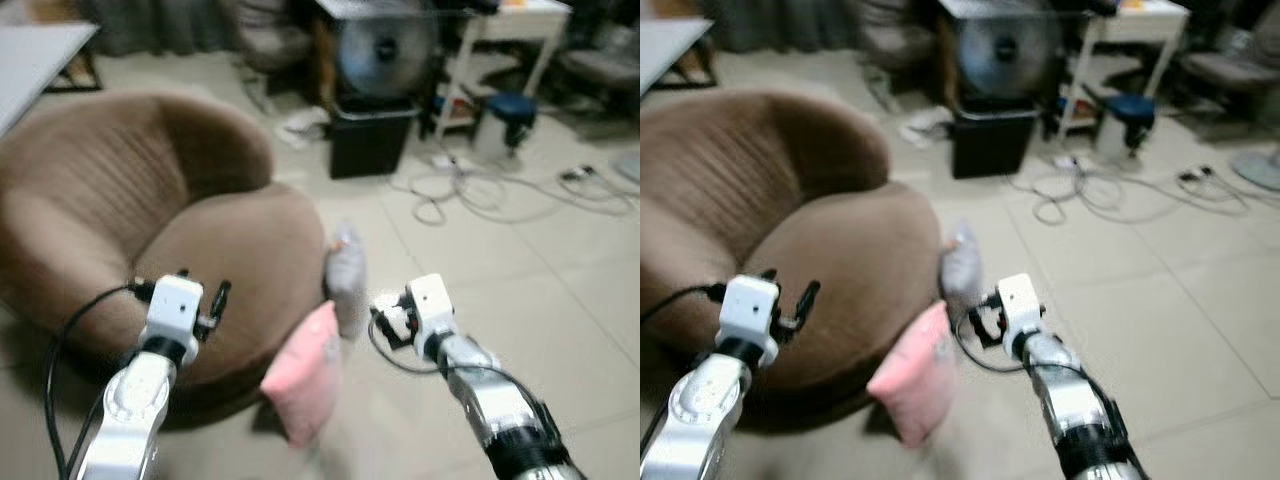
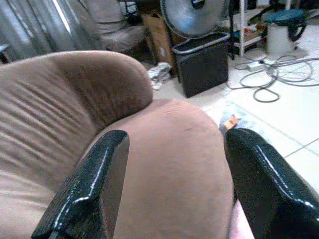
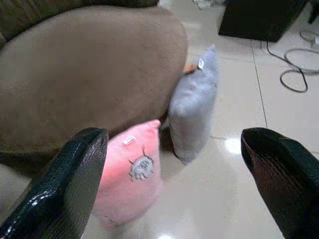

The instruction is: Move the pillow to the sofa from floor

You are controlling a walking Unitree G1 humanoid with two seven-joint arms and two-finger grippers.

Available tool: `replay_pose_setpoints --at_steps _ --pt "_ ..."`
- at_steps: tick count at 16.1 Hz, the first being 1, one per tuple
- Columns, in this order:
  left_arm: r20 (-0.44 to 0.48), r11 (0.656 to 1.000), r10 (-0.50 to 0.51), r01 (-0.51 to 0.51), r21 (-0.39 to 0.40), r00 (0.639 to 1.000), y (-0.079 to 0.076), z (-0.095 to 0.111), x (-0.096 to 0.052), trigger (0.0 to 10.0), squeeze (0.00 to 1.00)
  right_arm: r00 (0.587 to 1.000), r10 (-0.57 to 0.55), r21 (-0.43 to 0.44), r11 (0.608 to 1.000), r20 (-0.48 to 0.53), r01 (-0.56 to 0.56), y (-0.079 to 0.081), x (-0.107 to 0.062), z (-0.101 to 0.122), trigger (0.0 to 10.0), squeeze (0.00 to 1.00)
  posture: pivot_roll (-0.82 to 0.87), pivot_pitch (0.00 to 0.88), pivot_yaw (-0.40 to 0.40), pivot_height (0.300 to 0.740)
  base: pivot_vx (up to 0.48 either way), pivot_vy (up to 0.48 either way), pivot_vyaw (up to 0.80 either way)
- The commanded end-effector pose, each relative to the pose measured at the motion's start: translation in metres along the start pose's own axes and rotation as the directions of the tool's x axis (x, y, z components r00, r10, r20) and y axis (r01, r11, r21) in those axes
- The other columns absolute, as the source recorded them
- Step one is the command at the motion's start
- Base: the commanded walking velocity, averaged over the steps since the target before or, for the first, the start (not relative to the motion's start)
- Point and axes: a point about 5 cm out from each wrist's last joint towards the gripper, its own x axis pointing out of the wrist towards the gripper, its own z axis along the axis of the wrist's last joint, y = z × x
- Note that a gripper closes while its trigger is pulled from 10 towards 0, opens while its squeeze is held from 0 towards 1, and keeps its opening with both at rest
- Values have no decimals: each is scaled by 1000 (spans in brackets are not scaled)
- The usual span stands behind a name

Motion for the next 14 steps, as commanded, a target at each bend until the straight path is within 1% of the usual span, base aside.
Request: replay_pose_setpoints --at_steps 1,4,5,7,8,9,11,13,14 --pt "1 1000 5 -5 -6 1000 0 -1 -4 10000 0 999 28 -27 999 21 -27 3 4 8 10000 0 198 0 -36 740 274 0 0" --pt "-4 1000 -2 2 2 1000 -1 -2 -9 10000 0 999 48 -22 999 14 -47 6 5 5 10000 0 198 0 -36 740 294 0 0" --pt "-4 1000 -6 6 -1 1000 0 -2 -11 10000 0 998 59 -35 998 12 -58 8 2 2 10000 0 205 0 -42 740 315 0 0" --pt "-11 1000 -14 14 0 1000 0 -4 -13 10000 0 999 49 -53 997 1 -49 6 -1 -2 10000 0 200 0 -39 740 330 0 0" --pt "-13 1000 -16 16 1 1000 0 -5 -13 10000 0 999 32 -48 998 0 -32 4 -2 -3 10000 0 196 0 -38 740 334 0 0" --pt "-13 1000 -16 16 1 1000 1 -5 -12 10000 0 1000 18 8 1000 5 -18 3 -2 -3 10000 0 197 0 -39 740 334 0 0" --pt "-11 1000 -19 19 4 1000 0 -4 -12 10000 0 1000 25 -3 1000 19 -25 4 -3 -2 10000 0 201 0 -41 740 332 0 0" --pt "-9 1000 -19 19 15 1000 2 -2 -12 10000 0 1000 18 24 1000 12 -19 5 -2 -3 10000 0 209 0 -44 740 332 0 0" --pt "-6 1000 -19 19 17 1000 2 -1 -12 10000 0 1000 19 21 1000 16 -20 6 -1 -3 10000 0 209 0 -44 740 330 0 -775"
